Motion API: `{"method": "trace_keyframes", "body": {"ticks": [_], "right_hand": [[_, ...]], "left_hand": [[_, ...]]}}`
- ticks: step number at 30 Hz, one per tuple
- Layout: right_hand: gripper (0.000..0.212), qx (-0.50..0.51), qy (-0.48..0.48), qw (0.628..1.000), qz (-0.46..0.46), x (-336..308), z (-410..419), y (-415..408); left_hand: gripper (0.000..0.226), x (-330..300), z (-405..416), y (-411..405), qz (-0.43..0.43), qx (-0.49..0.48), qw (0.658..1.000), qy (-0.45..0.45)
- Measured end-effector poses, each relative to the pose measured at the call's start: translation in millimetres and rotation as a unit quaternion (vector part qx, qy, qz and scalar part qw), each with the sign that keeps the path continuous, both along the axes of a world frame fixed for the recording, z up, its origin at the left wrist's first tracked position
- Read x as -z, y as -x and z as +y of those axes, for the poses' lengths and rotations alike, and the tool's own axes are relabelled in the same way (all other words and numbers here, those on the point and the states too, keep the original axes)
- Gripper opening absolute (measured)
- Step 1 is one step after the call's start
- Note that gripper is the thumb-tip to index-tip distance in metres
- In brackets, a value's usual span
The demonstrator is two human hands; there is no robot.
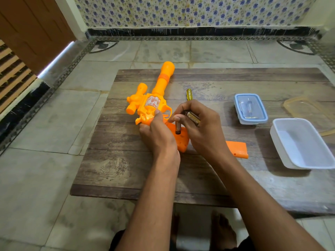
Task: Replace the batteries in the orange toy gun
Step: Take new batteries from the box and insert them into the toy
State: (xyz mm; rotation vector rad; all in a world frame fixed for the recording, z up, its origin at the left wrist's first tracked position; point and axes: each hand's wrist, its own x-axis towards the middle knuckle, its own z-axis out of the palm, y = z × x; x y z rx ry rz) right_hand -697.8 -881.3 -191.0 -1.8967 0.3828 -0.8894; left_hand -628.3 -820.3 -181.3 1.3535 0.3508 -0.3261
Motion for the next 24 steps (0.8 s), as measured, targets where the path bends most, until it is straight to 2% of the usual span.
{"method": "trace_keyframes", "body": {"ticks": [4, 14, 17, 24], "right_hand": [[0.003, -0.004, 0.074, 0.997, 0.005, 4, 0, 1], [0.010, 0.035, 0.132, 0.990, -0.025, 13, -5, 1], [0.014, 0.039, 0.148, 0.988, -0.022, 17, -5, -3], [0.018, 0.019, 0.143, 0.990, -0.012, 21, -8, -8]], "left_hand": [[0.026, 4, -2, -6, 0.001, -0.007, 0.999, 0.031], [0.020, 7, -4, -7, -0.001, -0.004, 0.999, 0.040], [0.027, 10, -4, -6, -0.011, 0.006, 0.999, 0.043], [0.028, 5, -2, -6, -0.018, 0.011, 0.999, 0.043]]}}
